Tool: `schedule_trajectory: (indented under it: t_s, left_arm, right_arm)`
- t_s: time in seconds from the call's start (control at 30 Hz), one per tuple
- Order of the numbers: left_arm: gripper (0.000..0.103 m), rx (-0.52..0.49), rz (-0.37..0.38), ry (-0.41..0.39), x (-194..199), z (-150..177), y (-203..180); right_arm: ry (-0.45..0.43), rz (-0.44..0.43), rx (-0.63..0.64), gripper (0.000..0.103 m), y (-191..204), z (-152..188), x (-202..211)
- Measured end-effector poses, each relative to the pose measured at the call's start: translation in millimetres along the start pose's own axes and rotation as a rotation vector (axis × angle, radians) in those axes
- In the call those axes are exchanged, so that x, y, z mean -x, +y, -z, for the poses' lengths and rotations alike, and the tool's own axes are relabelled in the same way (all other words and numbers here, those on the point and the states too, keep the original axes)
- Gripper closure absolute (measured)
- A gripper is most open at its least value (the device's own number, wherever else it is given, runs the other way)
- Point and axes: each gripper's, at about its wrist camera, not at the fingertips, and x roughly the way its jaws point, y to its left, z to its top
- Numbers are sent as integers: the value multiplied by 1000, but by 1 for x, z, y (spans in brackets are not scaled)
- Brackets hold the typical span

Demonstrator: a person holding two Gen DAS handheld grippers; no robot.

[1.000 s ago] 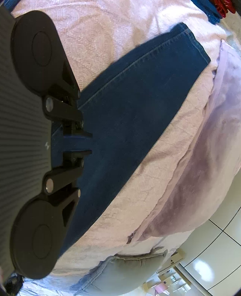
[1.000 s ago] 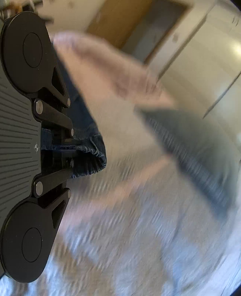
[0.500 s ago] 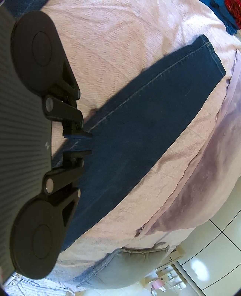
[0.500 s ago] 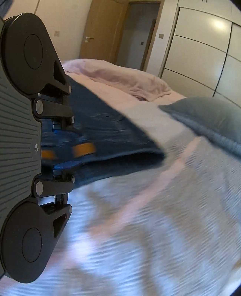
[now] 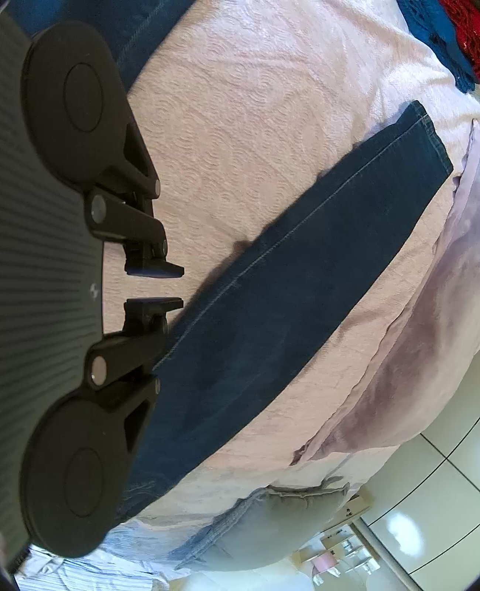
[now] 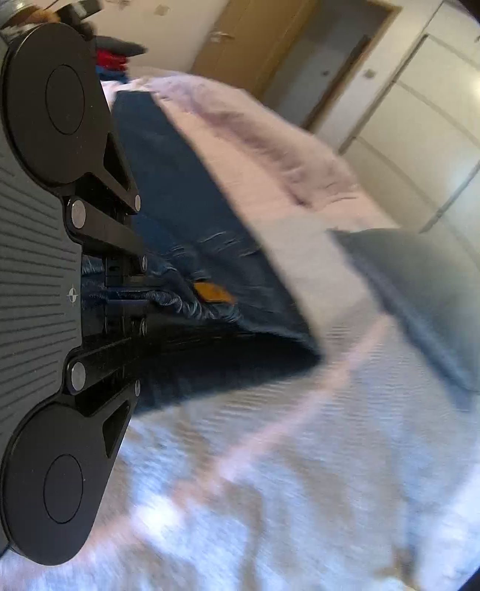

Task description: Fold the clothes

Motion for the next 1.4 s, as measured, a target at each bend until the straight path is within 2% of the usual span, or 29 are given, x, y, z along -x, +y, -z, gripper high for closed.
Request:
schedule_trajectory:
  t_s: [0.07,0.13,0.17,0.23,0.3,0.37,0.43,0.5,0.63,0.73,0.87,0.9,0.93,0.97,1.07,1.2,1.27,1.3,1.33,1.4]
  left_arm:
    - [97,-11,0,5,-2,6,2]
    - [97,-24,-12,15,-6,12,5]
    - [97,-33,-20,20,-6,16,6]
    - [97,-50,-36,23,-4,21,11]
    - [97,-65,-53,12,4,23,18]
    - [97,-71,-75,3,12,25,27]
    - [97,-48,-94,-3,19,26,39]
    - [97,-22,-112,-5,29,28,55]
    - [97,12,-155,4,48,37,88]
    - [97,35,-193,16,61,42,114]
    - [97,65,-218,2,80,42,147]
    - [97,69,-223,-5,84,42,153]
    - [97,74,-225,-13,89,40,159]
    - [97,79,-227,-20,94,39,165]
    - [94,91,-234,-48,108,38,187]
    - [92,170,-294,-70,120,44,232]
    - [82,217,-330,-101,127,47,253]
    - [71,240,-349,-118,130,49,264]
    - [68,274,-349,-129,130,49,274]
    - [67,348,-338,-147,126,48,294]
  right_arm:
    - [23,59,-13,102,-17,1,-5]
    - [74,118,-38,101,-29,10,-35]
    - [71,130,-28,101,-32,14,-46]
    - [55,114,-55,99,-38,17,-53]
    - [50,85,-147,97,-48,18,-46]
    - [31,81,-176,82,-51,22,-27]
    - [12,111,-182,53,-52,32,1]
    - [-3,122,-233,51,-57,49,32]
    - [-61,140,-434,50,-69,99,92]
    - [-109,166,-553,45,-66,128,109]
    - [-111,194,-630,46,-55,137,87]
    - [-111,200,-649,78,-52,139,81]
    - [-109,241,-634,89,-45,141,78]
    - [-112,295,-578,90,-32,142,78]
    - [-133,362,-496,96,-17,144,92]
    - [-79,434,-527,94,-26,149,76]
    - [-93,479,-528,88,-16,145,71]
    - [-101,479,-526,72,-11,147,71]
    - [-106,471,-519,59,-8,149,70]
    - [-126,453,-516,52,-4,156,72]
